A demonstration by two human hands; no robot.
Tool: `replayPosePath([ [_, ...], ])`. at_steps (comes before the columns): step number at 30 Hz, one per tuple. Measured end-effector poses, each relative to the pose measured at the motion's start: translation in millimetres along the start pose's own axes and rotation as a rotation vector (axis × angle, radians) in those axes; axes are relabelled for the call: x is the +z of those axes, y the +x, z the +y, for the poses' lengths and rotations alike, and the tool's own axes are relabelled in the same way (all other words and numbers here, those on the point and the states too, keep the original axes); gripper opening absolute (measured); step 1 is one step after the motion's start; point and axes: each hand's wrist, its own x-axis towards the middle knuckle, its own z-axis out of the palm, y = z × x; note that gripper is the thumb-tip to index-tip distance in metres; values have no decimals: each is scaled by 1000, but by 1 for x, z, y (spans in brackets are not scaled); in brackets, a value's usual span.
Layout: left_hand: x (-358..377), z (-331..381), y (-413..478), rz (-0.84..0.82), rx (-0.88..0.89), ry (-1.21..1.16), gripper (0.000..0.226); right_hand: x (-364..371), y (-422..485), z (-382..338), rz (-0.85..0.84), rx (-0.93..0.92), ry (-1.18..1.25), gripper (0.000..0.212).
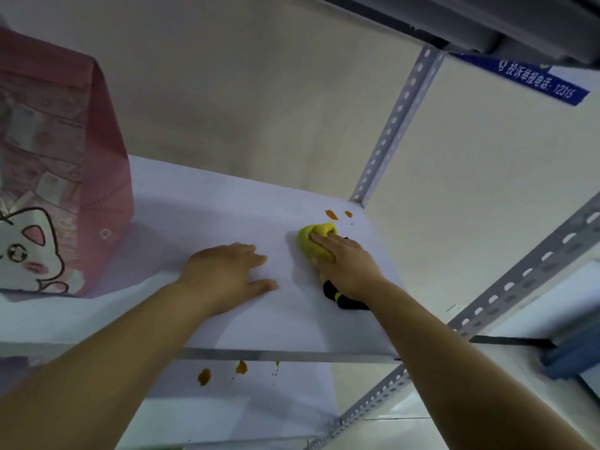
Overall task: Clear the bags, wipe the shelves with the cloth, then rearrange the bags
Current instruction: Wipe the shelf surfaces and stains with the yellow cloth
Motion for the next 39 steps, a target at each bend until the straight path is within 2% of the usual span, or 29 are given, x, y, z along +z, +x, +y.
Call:
replayPosePath([
  [7,3,-5,-2,16,42,21,72,-10,17,38,85,412,-31,44],
  [12,12,-8,-1,73,49,26,73,-5,60,20,134,565,-29,46],
  [14,13,-8,-1,91,51,31,75,-2,75,2,106,464,-51,46],
  [18,11,-8,-2,129,31,26,83,8,84,-29,-17,31,-89,46],
  [20,9,-6,-2,136,21,43,78,9,79,-23,13,-11,-51,45],
  [22,8,-6,0,126,15,43,75,6,75,-1,68,116,-78,44],
  [24,7,-5,0,119,5,29,75,-2,74,26,127,374,-92,47],
  [26,7,-5,1,136,1,19,74,-8,78,45,145,585,1,46],
  [28,7,-5,1,146,-10,16,74,-9,92,52,117,647,59,45],
  [31,7,-5,2,155,-15,23,74,-9,116,42,98,551,68,42],
  [37,7,-5,2,153,-42,15,74,1,127,-5,-46,30,209,45],
  [39,8,-5,1,148,-49,8,75,6,119,-4,-69,-64,292,45],
])
